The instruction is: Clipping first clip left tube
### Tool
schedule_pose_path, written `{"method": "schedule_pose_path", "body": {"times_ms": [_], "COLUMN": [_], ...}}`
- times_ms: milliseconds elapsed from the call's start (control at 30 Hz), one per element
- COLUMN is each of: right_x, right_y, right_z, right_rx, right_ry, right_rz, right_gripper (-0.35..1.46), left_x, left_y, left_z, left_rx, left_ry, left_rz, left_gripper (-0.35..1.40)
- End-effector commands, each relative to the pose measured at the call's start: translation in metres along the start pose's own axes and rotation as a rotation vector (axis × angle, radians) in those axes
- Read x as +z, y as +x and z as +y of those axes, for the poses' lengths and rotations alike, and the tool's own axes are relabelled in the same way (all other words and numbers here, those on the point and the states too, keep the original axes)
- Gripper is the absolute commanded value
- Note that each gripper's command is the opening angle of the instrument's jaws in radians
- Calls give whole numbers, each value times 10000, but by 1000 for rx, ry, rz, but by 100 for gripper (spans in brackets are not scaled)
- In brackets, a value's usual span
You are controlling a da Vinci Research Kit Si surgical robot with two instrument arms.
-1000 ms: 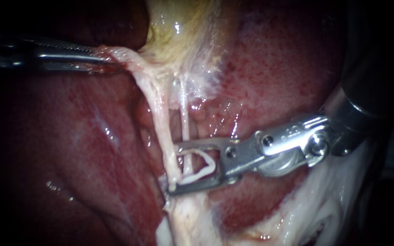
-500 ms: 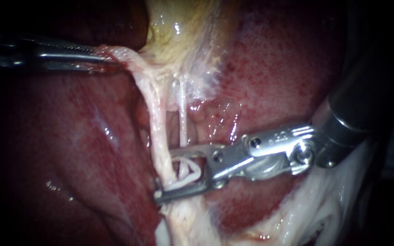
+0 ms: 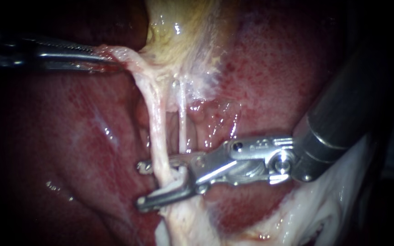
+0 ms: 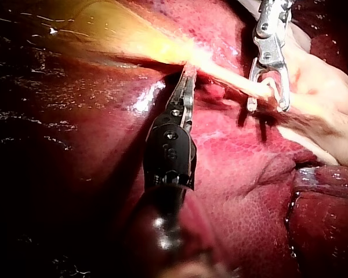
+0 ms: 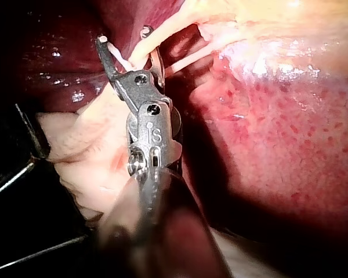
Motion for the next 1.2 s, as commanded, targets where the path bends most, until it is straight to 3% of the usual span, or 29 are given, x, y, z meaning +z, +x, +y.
{"method": "schedule_pose_path", "body": {"times_ms": [33, 267, 433, 600, 800, 900, 1000, 1200], "right_x": [0, -1, -2, 4, 6, 6, 4, 2], "right_y": [0, 0, 1, 6, 8, 8, 8, 7], "right_z": [0, -2, -15, -31, -34, -33, -32, -33], "right_rx": [-1, 4, 19, 12, 7, 42, 72, 125], "right_ry": [0, 4, 10, 60, 91, 83, 82, 79], "right_rz": [-2, -3, -4, -19, -30, -28, -28, -28], "right_gripper": [44, 45, 44, 41, 37, 27, 2, -30], "left_x": [0, 0, 0, 0, 0, 0, 0, 1], "left_y": [0, -1, -2, -2, -2, -2, -2, -2], "left_z": [0, -1, -3, -4, -4, -4, -4, -4], "left_rx": [0, 0, 0, 0, 0, 0, 0, 0], "left_ry": [0, 0, 0, 3, 3, 3, 3, 3], "left_rz": [0, 0, 0, 0, 0, 0, 0, 0], "left_gripper": [-35, -35, -35, -35, -35, -35, -35, -35]}}
